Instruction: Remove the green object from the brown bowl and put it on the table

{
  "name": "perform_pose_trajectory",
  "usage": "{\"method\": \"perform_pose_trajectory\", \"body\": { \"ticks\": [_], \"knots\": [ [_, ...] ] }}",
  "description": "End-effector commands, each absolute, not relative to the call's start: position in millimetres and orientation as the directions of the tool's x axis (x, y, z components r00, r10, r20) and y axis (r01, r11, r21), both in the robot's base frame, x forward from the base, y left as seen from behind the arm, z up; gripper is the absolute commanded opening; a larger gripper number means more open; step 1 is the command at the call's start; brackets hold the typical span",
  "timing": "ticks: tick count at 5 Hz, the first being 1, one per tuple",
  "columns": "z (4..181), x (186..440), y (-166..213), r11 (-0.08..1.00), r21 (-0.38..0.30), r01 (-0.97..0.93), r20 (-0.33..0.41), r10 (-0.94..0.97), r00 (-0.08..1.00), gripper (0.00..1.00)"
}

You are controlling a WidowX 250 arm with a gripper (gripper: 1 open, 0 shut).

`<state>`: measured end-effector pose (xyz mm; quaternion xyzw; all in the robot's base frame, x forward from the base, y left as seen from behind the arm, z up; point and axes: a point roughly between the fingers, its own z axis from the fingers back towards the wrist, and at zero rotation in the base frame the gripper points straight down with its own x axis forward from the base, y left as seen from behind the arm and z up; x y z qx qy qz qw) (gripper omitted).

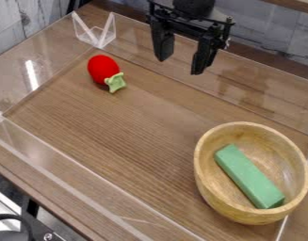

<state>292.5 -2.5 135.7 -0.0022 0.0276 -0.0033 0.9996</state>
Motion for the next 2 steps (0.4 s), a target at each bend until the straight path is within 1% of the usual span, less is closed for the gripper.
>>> {"method": "perform_pose_trajectory", "body": {
  "ticks": [1, 2],
  "knots": [
    [133.2, 278.7, -5.8, 0.999, -0.005, -0.054, -0.087, 0.053, 0.995, 1.00],
    [135.4, 260.3, -27.3, 0.983, -0.014, -0.182, -0.098, 0.179, 0.979, 1.00]
  ]
}}
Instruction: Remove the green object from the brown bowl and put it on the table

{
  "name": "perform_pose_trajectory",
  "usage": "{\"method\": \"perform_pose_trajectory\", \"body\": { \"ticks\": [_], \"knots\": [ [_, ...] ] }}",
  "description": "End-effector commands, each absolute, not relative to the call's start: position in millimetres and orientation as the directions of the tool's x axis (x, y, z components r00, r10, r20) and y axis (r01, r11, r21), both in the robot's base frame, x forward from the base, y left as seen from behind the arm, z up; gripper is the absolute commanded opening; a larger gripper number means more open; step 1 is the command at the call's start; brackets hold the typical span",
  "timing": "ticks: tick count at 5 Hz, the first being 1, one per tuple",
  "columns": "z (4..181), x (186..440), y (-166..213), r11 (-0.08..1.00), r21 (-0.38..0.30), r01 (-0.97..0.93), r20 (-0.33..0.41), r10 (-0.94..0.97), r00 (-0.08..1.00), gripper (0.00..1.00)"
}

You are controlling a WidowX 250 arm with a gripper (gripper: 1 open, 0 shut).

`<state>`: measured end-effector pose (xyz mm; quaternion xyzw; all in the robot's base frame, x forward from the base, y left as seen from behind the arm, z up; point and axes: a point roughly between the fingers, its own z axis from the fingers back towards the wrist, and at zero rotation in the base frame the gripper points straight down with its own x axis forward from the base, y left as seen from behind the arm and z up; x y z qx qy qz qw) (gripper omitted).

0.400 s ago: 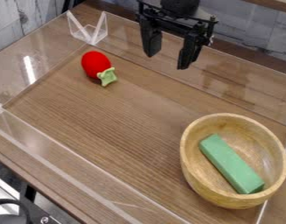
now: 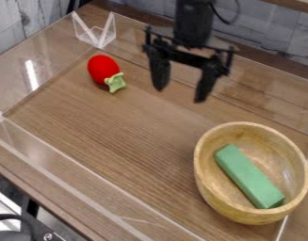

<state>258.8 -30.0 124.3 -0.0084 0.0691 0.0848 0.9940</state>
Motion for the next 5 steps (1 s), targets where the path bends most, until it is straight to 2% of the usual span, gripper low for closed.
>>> {"method": "perform_pose_trajectory", "body": {
  "ticks": [1, 2, 3, 4, 5],
  "knots": [
    [131.5, 255.6, -57.5, 0.971, -0.033, -0.237, -0.089, 0.233, 0.968, 1.00],
    [125.9, 253.4, -87.6, 0.952, -0.058, -0.302, -0.084, 0.297, 0.951, 1.00],
    [114.2, 255.7, -104.9, 0.892, -0.081, -0.444, -0.081, 0.438, 0.895, 1.00],
    [102.0, 259.2, -107.9, 0.806, -0.105, -0.582, -0.076, 0.577, 0.813, 1.00],
    [95.9, 257.5, -113.5, 0.665, -0.122, -0.737, -0.073, 0.734, 0.675, 1.00]
  ]
}}
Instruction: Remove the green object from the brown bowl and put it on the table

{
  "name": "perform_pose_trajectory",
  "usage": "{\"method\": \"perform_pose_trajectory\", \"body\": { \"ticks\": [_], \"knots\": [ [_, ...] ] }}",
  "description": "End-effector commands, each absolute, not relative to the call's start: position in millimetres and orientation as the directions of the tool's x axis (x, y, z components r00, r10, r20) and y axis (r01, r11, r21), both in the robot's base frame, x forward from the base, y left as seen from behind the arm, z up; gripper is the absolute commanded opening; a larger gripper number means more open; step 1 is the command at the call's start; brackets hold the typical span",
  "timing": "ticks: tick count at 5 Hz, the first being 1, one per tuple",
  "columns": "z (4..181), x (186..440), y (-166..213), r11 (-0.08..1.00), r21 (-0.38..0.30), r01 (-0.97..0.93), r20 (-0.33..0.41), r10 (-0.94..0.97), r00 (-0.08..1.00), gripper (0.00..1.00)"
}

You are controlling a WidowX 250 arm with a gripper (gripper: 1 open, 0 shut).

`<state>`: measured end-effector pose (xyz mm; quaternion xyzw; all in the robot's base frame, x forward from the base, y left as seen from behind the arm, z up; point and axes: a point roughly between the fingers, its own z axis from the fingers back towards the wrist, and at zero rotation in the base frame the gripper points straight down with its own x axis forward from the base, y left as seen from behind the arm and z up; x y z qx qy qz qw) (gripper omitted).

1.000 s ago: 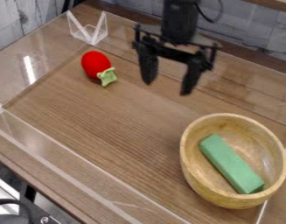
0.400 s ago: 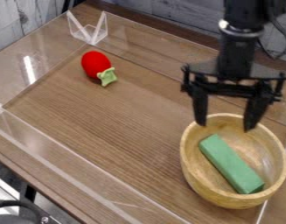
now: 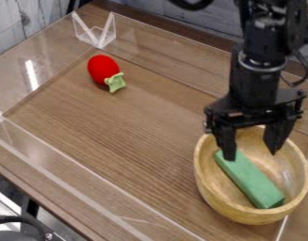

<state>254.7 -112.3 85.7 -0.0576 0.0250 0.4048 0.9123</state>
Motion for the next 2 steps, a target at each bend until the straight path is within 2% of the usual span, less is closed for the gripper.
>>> {"method": "perform_pose_trajectory", "body": {
  "ticks": [1, 2],
  "knots": [
    [91.3, 255.7, -120.1, 0.535, -0.125, -0.835, -0.068, 0.835, 0.545, 1.00],
    [79.7, 254.5, -126.5, 0.475, -0.125, -0.871, -0.063, 0.872, 0.485, 1.00]
  ]
}}
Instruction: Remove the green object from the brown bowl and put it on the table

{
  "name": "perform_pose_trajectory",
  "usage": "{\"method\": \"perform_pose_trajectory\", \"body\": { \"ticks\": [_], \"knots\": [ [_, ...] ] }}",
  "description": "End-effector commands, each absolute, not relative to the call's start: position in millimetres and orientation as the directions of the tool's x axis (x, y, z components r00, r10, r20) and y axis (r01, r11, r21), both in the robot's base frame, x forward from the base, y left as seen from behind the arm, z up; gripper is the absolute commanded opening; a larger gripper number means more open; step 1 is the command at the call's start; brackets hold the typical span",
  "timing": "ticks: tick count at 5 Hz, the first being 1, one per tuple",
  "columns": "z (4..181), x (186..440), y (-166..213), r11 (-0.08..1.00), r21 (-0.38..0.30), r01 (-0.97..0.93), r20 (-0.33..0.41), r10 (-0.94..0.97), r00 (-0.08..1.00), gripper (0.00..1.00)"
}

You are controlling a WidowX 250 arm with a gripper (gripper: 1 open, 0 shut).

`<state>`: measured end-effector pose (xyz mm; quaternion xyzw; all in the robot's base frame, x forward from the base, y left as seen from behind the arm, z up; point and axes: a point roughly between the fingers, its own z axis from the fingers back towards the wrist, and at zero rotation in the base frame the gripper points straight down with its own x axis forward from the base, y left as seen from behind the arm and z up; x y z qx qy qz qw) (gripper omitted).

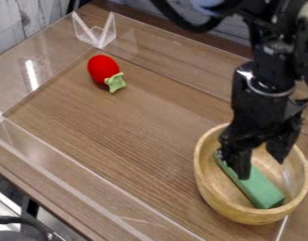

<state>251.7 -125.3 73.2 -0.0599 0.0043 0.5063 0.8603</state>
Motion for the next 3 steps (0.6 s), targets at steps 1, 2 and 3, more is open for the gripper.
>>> {"method": "perform_pose_trajectory", "body": {
  "ticks": [1, 2, 3],
  "knots": [
    [68.5, 254.5, -130.2, 0.433, -0.130, -0.892, -0.051, 0.896, 0.442, 1.00],
    [71.0, 252.4, -122.8, 0.480, -0.146, -0.865, -0.032, 0.872, 0.489, 1.00],
    [78.2, 252.7, -116.7, 0.521, -0.160, -0.839, -0.025, 0.847, 0.531, 1.00]
  ]
}}
